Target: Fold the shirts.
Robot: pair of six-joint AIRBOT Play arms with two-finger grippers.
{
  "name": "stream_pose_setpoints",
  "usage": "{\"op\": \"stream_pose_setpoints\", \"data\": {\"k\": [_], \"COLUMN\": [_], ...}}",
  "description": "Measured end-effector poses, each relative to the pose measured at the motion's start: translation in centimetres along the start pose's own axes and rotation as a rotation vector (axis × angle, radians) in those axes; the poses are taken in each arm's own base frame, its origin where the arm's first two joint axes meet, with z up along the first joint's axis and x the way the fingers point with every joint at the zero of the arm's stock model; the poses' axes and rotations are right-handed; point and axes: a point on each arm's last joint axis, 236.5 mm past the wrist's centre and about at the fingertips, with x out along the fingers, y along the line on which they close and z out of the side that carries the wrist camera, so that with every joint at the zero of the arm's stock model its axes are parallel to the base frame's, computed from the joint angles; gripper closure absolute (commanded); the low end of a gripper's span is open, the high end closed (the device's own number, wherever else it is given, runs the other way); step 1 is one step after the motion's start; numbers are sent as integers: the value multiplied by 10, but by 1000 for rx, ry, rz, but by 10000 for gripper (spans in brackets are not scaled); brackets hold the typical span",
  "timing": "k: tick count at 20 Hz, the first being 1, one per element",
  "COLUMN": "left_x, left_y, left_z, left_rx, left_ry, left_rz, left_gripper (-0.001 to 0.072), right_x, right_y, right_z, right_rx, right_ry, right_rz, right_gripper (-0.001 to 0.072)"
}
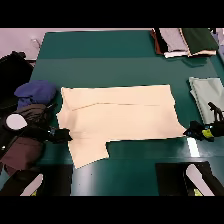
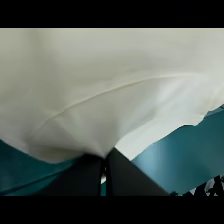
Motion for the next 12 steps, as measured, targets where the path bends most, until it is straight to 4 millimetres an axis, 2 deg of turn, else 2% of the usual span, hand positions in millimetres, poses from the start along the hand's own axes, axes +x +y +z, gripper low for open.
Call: {"op": "stream_pose_setpoints", "data": {"k": [3,7,9,12], "left_x": [-26,-49,-51,-43], "left_y": [-8,-5,-2,3], "left_z": [24,78,112,169], "left_rx": [49,101,126,151], "left_ry": [-96,-195,-217,-228], "left_rz": [30,115,150,183], "left_gripper": [683,681,681,681], "right_x": [-14,-31,-33,-28], "right_y": [12,42,60,85], "right_z": [10,49,71,109], "right_rx": [-66,-157,-202,-254], "right_ry": [-55,-126,-124,-114], "right_rz": [-23,-37,-36,-34], "right_gripper": [696,696,695,695]}}
